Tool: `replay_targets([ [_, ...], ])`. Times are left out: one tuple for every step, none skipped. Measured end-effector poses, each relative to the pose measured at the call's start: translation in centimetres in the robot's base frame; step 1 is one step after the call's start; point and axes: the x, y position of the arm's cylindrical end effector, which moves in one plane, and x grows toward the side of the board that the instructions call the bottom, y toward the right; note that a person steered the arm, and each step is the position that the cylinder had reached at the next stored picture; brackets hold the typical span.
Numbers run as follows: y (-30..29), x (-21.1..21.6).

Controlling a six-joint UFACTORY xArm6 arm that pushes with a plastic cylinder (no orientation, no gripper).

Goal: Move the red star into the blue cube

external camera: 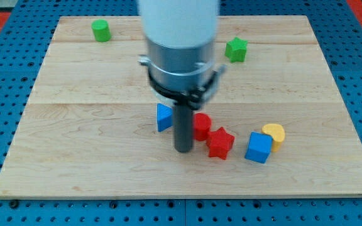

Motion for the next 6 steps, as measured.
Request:
replay_targets([
  [-1.2,1.7],
  [3.0,-0.5],
  [6.7,-1.0],
  [2.4,0.4],
  [8.2,1.0],
  [11.1,1.2],
])
